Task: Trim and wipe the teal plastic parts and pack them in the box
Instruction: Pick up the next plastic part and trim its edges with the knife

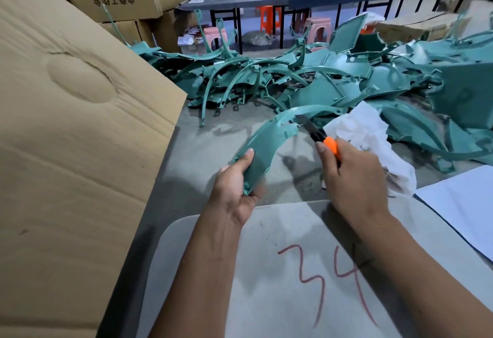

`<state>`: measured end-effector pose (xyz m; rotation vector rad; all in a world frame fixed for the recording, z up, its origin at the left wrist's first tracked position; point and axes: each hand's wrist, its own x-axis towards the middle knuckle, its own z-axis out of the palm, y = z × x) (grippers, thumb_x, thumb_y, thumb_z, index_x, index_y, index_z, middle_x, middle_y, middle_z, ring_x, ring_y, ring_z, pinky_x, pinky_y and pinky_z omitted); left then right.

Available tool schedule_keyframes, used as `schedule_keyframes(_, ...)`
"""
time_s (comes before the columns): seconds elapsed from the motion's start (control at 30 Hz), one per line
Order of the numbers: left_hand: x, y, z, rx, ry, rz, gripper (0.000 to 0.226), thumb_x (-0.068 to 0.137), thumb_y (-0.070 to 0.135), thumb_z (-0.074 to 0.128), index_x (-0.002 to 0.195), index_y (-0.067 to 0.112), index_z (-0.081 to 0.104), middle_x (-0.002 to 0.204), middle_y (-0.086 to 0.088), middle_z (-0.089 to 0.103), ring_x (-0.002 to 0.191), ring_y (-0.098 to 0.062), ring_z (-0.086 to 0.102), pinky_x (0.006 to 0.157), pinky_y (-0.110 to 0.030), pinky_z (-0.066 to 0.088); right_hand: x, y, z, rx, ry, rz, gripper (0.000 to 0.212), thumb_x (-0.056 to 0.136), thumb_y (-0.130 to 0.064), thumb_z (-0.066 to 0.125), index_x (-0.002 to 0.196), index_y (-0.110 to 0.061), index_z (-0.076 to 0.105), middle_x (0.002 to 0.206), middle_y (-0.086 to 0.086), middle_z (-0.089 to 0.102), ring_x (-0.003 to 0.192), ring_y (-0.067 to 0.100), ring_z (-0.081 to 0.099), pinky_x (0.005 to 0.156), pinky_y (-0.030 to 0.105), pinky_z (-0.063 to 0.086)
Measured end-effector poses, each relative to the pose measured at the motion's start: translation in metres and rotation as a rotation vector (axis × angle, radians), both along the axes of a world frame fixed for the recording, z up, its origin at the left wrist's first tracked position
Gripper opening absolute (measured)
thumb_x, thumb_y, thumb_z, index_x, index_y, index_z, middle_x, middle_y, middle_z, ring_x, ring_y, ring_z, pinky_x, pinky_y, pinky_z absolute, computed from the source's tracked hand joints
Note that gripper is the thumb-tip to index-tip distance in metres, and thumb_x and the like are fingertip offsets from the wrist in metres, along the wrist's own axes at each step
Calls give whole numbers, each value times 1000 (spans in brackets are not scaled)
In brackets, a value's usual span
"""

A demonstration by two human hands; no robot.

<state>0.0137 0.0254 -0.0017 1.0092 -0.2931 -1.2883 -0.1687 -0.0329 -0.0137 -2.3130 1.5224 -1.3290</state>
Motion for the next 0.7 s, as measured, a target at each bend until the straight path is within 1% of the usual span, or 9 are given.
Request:
schedule_keyframes(0.03, -2, 0, 0, 5, -5, 13, 12, 103, 17, 56, 108, 7, 60, 53, -1, 54, 37, -9, 41, 34, -16, 30, -2, -1, 0, -8, -16, -1, 45, 108, -49, 42, 71, -23, 38, 54, -9, 39, 49, 15, 37, 53, 38, 24)
schedule_keyframes(0.1, -4, 0, 2, 18, -1, 42, 11, 103, 16, 58, 102, 6, 61, 52, -1, 55, 36, -9, 45, 34, -16, 32, -1, 4, 1, -64, -35, 166, 42, 107, -47, 44, 73, -22, 42, 54, -11, 41, 47, 13, 41, 51, 39, 30)
schedule_keyframes(0.2, -6, -1, 2, 16, 72, 11, 12, 104, 16, 55, 93, 9, 58, 52, 0, 52, 36, -8, 45, 32, -17, 33, 9, 13, -1, -89, 73, 352, 40, 105, -48, 45, 75, -22, 44, 54, -12, 40, 46, 11, 44, 47, 31, 33)
schedule_keyframes(0.33, -3, 1, 3, 8, 133, -71, 11, 106, 17, 49, 99, 13, 56, 50, 2, 43, 36, -6, 36, 31, -15, 27, 2, 4, -1, -55, 9, 146, 43, 106, -48, 45, 75, -17, 49, 54, -9, 44, 48, 19, 44, 50, 36, 35)
schedule_keyframes(0.4, -2, 1, 4, -13, 123, -70, 10, 106, 18, 48, 106, 12, 56, 49, 3, 43, 36, -6, 36, 31, -15, 27, -6, -2, -1, -29, -40, 28, 45, 106, -48, 43, 72, -18, 44, 53, -9, 40, 49, 21, 40, 53, 37, 29)
schedule_keyframes(0.47, -3, 0, 3, -25, 94, 5, 14, 104, 19, 53, 114, 10, 57, 52, 1, 49, 37, -7, 41, 32, -16, 31, -7, -1, 0, -33, -102, 28, 45, 106, -46, 44, 70, -18, 40, 53, -8, 40, 49, 17, 39, 53, 37, 25)
schedule_keyframes(0.57, -7, -6, 1, 31, 23, 266, 26, 99, 19, 65, 121, 5, 62, 78, -7, 68, 54, -14, 59, 40, -18, 43, 3, 12, 3, -100, -77, 301, 37, 106, -42, 47, 75, -22, 44, 55, -12, 43, 47, 13, 43, 48, 31, 32)
schedule_keyframes(0.63, -6, -10, -1, 59, 7, 389, 33, 96, 18, 69, 125, 4, 62, 98, -13, 70, 70, -21, 66, 46, -22, 49, 12, 22, 2, -110, 45, 457, 35, 104, -45, 47, 78, -23, 45, 59, -13, 40, 49, 18, 45, 49, 36, 35)
schedule_keyframes(0.7, -4, -11, 0, 51, 25, 434, 37, 95, 17, 70, 128, 3, 62, 110, -16, 71, 83, -26, 69, 58, -28, 54, 19, 28, 1, -84, 149, 493, 38, 103, -50, 45, 79, -21, 46, 62, -13, 39, 54, 24, 48, 51, 41, 38)
